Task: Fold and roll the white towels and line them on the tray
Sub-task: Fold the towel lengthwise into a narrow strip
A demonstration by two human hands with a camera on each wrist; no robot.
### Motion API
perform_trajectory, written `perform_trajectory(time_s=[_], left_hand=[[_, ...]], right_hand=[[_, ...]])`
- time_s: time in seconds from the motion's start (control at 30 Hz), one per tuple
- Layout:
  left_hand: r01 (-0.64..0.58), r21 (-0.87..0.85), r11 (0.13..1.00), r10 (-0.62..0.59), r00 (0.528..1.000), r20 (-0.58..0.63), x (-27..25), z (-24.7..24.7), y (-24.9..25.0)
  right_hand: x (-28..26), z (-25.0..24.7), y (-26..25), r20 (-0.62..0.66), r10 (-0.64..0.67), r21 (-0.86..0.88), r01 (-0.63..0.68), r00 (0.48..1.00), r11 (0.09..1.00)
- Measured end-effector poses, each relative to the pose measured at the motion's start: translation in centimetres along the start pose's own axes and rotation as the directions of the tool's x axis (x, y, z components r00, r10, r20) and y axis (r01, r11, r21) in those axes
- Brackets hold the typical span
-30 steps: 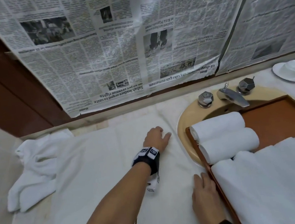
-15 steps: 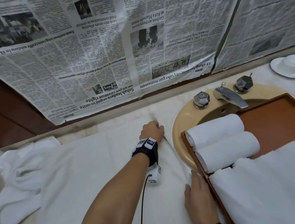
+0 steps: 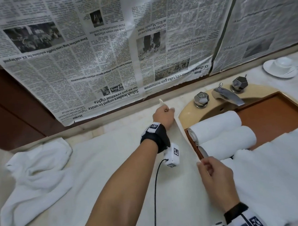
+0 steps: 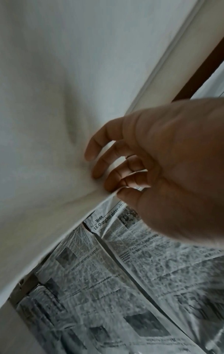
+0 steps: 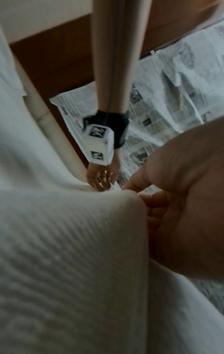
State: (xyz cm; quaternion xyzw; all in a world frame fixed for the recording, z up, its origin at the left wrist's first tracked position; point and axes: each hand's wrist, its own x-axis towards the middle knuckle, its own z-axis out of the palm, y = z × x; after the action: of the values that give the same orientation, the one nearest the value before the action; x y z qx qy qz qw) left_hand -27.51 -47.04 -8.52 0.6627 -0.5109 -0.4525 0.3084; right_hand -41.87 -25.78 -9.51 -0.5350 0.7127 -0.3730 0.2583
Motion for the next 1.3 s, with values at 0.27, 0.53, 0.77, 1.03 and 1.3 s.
perform_trajectory(time_s=[0.27,0.53,0.77,1.03,1.3], left_hand=[[0.018,-0.119,0.993,-0.015,1.000,0.024,-3.2,-8.3,-5.2],[0.031,-0.187,0.982,-0.060,0.987,-0.151,-6.4,-23.2,-11.2],[0.140,0.129,0.982,-0.086,0.931,-0.354,-8.9,-29.8,-20.6],[0.163,0.306,0.938,-0.051,0.938,-0.343,-8.6,-29.8,-24.0],[0.227,0.436,0.871,-0.099,0.950,-0.297,-7.1,-30.0,-23.4]], right_hand=[[-3.1,1.9,-4.1,0.087,-0.163,0.036,0.160,0.983,0.986],[-8.3,11.1,-12.9,0.302,-0.385,0.082,0.378,0.872,0.922],[-13.2,20.6,-15.0,0.574,-0.346,0.023,0.408,0.742,0.913],[-15.1,24.0,-13.0,0.682,-0.177,-0.051,0.286,0.710,0.957],[-14.7,23.2,-13.1,0.792,-0.087,-0.141,0.318,0.605,0.937]])
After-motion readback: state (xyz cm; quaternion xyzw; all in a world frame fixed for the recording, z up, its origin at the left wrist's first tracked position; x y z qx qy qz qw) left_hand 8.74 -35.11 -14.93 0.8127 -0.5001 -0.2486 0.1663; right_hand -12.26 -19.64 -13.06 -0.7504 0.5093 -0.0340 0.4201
